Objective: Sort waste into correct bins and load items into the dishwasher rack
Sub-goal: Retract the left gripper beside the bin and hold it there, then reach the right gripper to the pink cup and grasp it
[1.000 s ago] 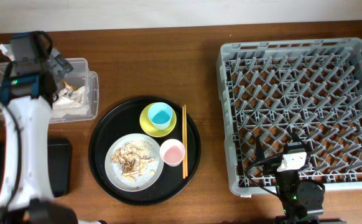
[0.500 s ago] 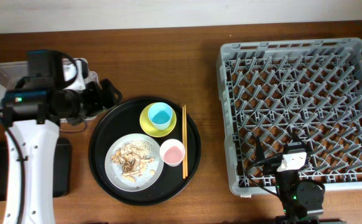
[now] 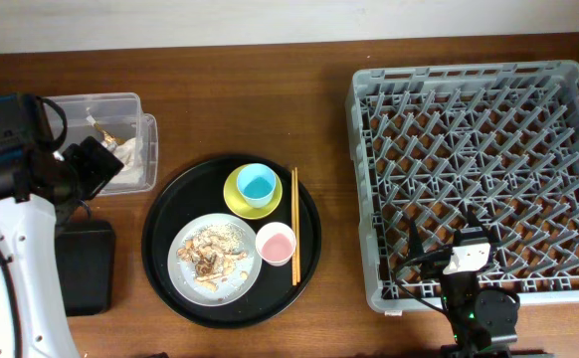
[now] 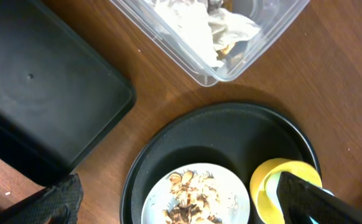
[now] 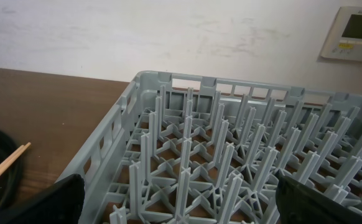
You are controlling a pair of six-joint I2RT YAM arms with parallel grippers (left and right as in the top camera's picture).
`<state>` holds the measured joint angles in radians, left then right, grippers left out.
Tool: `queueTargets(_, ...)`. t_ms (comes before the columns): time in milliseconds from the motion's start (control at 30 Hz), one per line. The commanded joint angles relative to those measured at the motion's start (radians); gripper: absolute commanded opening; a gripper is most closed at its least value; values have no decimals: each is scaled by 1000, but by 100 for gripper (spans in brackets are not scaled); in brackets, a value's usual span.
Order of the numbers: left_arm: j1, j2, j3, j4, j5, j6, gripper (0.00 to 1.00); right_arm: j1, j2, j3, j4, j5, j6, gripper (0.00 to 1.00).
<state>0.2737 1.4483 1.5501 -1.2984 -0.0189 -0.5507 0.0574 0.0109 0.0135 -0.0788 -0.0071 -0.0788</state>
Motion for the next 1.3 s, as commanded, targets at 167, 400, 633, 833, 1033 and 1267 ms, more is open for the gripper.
queueTargets(167, 2, 1, 2, -5, 3, -21, 99, -5, -7, -8, 29, -64, 68, 98)
queueTargets(400, 2, 1, 2, -5, 3, -21, 99, -5, -7, -8, 63, -618, 420, 98)
queueTargets(633, 2, 1, 2, -5, 3, -21, 99, -5, -7, -8, 276, -803, 1169, 98)
queueTargets(833, 2, 1, 2, -5, 3, -21, 99, -6, -7, 2, 657, -623, 1474, 98)
queueTargets(1033, 2, 1, 2, -5, 3, -21, 100, -6, 49, 243, 522, -414, 1394, 98)
queueTargets(1267, 2, 1, 2, -5, 3, -21, 99, -5, 639, 1132, -536, -480, 582, 99)
